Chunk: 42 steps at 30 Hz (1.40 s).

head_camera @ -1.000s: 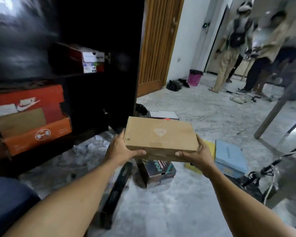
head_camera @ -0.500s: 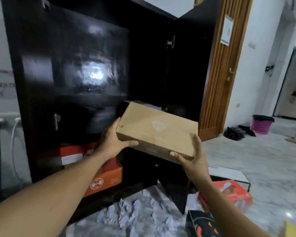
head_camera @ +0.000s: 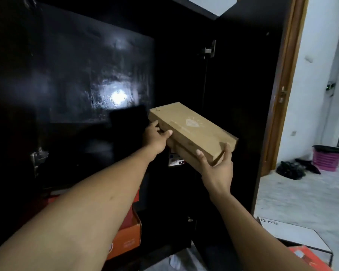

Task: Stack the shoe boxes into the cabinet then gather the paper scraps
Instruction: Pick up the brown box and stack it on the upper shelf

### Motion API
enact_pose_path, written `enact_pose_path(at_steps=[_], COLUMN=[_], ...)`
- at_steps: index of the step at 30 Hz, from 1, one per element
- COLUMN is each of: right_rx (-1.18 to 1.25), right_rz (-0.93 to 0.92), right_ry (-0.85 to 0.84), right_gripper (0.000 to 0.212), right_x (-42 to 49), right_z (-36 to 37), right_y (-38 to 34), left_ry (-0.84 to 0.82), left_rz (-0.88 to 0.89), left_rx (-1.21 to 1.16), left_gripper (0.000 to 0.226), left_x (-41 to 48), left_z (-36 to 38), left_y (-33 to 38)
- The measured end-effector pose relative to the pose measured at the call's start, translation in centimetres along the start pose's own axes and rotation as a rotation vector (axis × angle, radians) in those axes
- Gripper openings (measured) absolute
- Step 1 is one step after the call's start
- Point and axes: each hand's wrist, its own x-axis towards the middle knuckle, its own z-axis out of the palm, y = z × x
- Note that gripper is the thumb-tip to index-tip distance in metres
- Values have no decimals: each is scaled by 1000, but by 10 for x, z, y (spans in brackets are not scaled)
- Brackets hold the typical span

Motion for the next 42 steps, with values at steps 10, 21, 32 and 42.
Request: enact_pose_path(at_steps=[10, 21, 32, 42], right_rx=[-5, -119, -295, -409], right_rz=[-58, -202, 22, -10], right_ry=[-230, -323, -506, -441], right_gripper=[63, 50, 55, 54], right_x=[74, 125, 163, 182], right_z=[52, 71, 110, 138], right_y=[48, 63, 81, 111], left_ry=[-181, -33, -13, 41], left_rz=[1, 109, 52, 23], left_rx=[-147, 79, 211, 176], left_gripper=[97, 86, 76, 70], left_x=[25, 66, 116, 134], left_z=[44, 65, 72, 82], left_y=[-40, -65, -82, -95])
